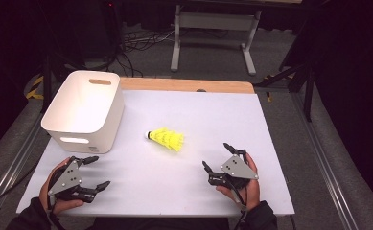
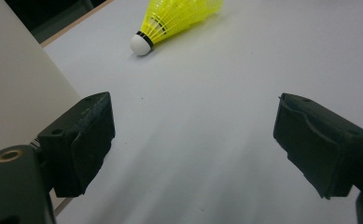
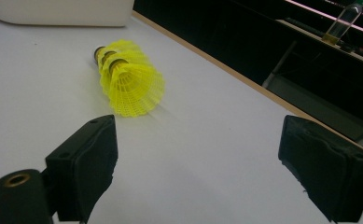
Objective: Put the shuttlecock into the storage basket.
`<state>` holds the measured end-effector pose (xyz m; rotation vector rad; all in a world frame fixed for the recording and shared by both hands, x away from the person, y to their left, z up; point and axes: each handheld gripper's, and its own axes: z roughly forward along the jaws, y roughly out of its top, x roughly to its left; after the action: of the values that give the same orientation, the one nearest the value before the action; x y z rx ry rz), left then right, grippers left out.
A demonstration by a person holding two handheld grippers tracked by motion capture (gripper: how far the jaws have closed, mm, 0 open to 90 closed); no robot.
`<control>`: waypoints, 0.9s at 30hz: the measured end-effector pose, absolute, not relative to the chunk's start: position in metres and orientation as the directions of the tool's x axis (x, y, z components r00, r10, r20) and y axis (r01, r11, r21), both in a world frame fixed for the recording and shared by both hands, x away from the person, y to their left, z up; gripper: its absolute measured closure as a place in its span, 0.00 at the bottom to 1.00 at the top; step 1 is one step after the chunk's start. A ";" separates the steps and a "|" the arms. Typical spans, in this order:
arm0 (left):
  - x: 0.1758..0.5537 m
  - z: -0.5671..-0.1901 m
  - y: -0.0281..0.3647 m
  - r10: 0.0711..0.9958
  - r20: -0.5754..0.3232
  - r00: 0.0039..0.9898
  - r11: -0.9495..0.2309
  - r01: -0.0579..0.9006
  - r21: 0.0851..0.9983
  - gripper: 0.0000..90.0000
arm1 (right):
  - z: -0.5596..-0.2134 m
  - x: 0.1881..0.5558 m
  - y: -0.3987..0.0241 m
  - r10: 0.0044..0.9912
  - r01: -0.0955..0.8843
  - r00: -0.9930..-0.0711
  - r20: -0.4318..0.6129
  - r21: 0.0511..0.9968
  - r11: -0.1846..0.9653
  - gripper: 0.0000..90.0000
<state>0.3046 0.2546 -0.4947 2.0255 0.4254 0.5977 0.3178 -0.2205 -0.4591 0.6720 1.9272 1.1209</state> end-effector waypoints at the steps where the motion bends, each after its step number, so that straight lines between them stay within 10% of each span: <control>1: 0.305 -0.495 0.255 0.521 0.239 0.820 -0.494 0.060 0.868 0.15 | -0.458 0.318 -0.219 0.751 0.052 -0.549 -0.367 0.882 0.468 0.14; 27: 0.304 -0.494 0.256 0.522 0.247 0.816 -0.484 0.045 0.874 0.15 | -0.460 0.359 -0.173 0.706 0.098 -0.650 -0.280 0.891 0.444 0.15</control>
<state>0.3039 0.2564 -0.4937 2.0132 0.4199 0.6091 0.3593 -0.1729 -0.4598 0.6718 2.0480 1.2040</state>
